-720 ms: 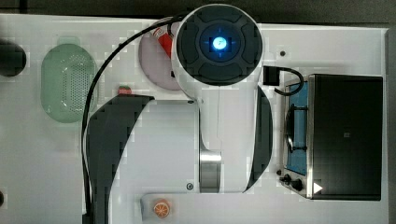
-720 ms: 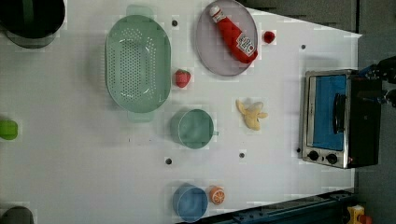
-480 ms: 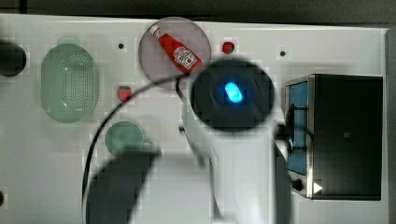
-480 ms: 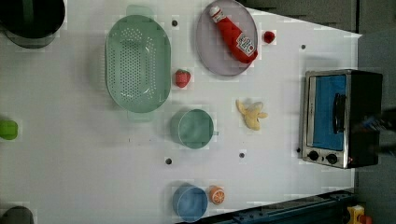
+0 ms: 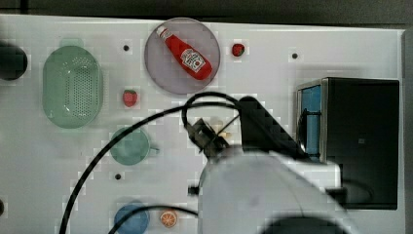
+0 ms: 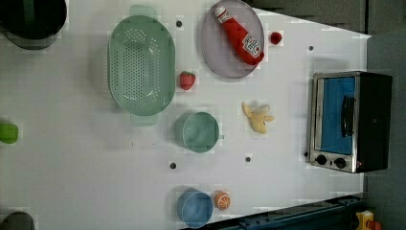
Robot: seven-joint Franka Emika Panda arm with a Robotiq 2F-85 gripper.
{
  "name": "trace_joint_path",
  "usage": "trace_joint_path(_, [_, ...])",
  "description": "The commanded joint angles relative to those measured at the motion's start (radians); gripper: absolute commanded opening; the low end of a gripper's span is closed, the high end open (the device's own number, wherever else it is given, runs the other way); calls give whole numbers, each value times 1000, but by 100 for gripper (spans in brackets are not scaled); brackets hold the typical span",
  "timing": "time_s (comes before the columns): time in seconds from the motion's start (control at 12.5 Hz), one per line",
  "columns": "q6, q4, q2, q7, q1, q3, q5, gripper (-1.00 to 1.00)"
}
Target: Pick Banana and place it in mug.
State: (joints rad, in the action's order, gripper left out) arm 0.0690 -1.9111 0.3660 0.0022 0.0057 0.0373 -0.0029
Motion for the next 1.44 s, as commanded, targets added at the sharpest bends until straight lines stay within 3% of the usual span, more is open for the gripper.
trace_joint_path(0.08, [121,-187,-138,-101,-1,8,-6,100])
trace_joint_path(0.72, [541,-409,-352,-368,-2,12,-6,100])
trace_joint_path(1.44, [947,-468,-660,-443,1,-1,-6,100])
